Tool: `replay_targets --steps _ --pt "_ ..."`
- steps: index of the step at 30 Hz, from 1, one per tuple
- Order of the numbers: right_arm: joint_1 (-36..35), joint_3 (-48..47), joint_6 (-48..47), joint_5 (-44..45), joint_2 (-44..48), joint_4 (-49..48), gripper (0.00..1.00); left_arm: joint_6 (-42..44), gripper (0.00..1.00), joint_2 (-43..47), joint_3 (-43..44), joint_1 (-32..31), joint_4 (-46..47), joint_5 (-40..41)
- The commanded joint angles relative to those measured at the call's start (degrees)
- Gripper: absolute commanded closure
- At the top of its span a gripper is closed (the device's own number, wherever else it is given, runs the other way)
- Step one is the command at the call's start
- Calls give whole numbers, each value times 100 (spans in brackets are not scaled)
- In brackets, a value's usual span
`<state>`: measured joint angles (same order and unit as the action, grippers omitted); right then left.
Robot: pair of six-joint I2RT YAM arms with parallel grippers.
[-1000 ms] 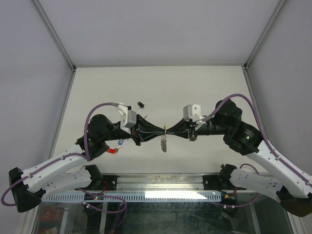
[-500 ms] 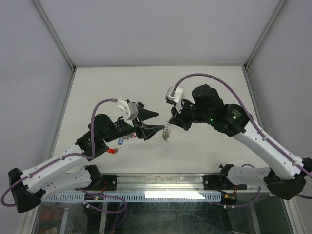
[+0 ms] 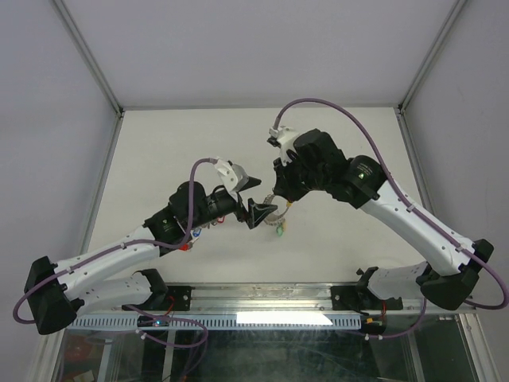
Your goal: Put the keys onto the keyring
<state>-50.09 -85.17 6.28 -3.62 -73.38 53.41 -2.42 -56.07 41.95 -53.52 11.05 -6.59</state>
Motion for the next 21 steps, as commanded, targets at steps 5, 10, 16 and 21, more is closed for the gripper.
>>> replay_targets --steps 5,10,16,21 --pt "-10 -489 723 57 -18 -121 100 585 24 -387 109 41 323 -553" --pt "-8 -504 830 -47 -10 -119 100 778 38 -563 187 24 143 -494" --pt "-1 -542 865 -66 15 -61 100 944 60 -692 282 8 -19 -458" --pt "-1 -555 913 -102 16 -26 100 997 73 -787 335 -1 -42 -427"
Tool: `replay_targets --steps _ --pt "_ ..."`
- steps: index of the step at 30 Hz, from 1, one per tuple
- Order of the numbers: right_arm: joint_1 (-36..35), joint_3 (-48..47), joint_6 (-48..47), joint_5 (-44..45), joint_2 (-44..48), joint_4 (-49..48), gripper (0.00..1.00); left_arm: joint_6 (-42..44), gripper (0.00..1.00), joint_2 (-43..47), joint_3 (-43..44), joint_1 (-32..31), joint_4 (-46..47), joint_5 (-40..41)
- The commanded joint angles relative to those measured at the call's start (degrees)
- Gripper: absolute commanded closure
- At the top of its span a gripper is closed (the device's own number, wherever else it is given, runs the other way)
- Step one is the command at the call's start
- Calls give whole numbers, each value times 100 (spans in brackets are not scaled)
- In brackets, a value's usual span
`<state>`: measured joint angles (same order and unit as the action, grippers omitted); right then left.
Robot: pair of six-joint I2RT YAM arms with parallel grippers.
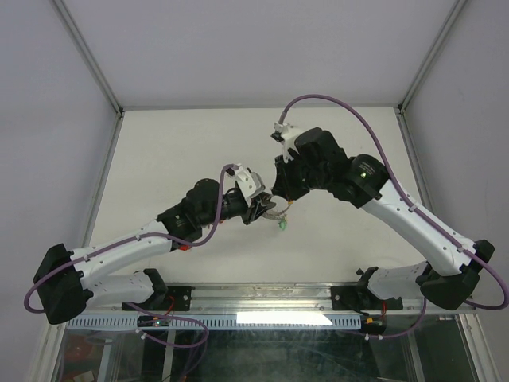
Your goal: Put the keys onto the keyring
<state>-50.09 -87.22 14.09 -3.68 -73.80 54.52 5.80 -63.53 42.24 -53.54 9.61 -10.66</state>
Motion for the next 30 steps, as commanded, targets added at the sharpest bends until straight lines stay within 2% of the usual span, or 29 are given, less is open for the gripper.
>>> replay_targets --steps 1,10,20,30 --pt "-1 -351 135 -104 58 -130 100 175 75 -57 324 -1 103 -2" --pt "7 -383 126 -106 32 36 100 201 100 -68 374 1 108 198" --pt "20 -412 129 131 -85 332 100 237 100 -46 400 -7 68 229" --pt "77 -357 144 -212 -231 439 100 263 100 -3 365 -16 78 324"
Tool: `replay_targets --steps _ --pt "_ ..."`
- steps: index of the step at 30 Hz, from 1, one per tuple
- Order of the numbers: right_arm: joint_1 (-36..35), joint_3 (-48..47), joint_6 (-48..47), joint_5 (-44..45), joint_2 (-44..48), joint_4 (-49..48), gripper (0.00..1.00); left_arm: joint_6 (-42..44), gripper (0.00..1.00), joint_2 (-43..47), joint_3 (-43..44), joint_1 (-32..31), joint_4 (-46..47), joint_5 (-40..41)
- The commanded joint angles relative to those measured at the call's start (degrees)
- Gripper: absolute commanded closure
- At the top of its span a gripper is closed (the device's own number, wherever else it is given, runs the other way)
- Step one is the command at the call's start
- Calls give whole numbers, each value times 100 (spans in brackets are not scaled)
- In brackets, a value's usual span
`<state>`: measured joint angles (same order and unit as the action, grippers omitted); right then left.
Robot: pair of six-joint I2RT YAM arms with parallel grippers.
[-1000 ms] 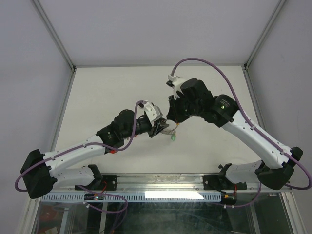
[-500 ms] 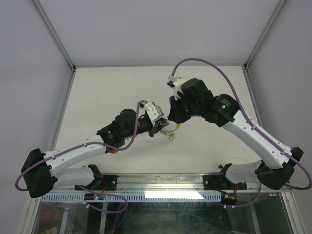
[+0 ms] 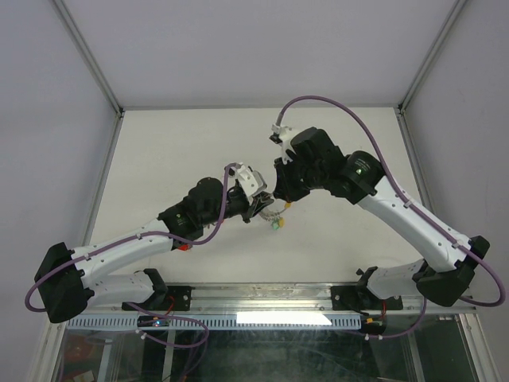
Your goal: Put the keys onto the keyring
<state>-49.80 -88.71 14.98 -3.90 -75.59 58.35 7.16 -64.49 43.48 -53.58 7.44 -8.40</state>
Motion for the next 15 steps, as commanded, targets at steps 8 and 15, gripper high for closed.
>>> replay_targets --steps 8,15 --pt "186 -203 64 -551 -137 292 100 100 85 190 134 -12 291 129" --pt "474 -13 149 -860 -70 152 100 15 66 243 51 -12 284 -55"
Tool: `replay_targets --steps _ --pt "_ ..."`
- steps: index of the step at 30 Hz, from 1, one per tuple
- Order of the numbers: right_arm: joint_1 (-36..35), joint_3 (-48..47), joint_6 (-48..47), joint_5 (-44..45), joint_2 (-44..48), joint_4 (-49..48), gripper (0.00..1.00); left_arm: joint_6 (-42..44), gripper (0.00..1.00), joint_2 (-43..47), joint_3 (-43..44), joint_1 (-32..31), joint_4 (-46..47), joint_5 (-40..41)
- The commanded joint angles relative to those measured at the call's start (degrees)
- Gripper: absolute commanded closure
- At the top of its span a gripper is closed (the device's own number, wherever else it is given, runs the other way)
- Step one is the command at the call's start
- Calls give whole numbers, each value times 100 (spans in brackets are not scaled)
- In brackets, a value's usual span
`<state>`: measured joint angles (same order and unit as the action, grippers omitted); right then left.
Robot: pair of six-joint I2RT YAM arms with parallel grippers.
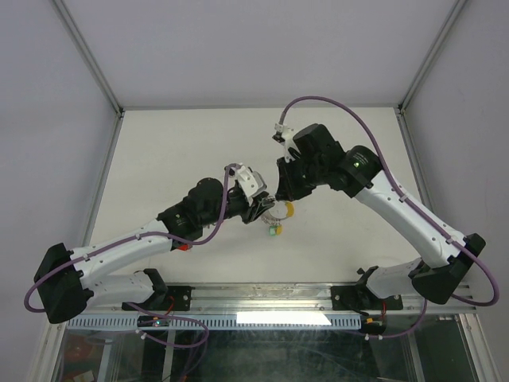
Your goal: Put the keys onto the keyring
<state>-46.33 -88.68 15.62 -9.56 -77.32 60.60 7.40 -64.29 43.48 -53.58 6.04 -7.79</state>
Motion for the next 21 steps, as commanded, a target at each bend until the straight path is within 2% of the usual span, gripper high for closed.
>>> replay_targets --steps 1,4,8,21 --pt "154 -8 69 -311 102 -73 100 -10 62 224 49 -12 426 -155" --pt "240 34 50 -417 94 -95 100 -18 56 212 49 -12 432 -279" --pt "281 39 47 -516 98 -102 100 0 52 143 82 -16 446 -453" --pt "308 -24 57 -838 128 -19 100 249 52 -193 401 -81 479 -574"
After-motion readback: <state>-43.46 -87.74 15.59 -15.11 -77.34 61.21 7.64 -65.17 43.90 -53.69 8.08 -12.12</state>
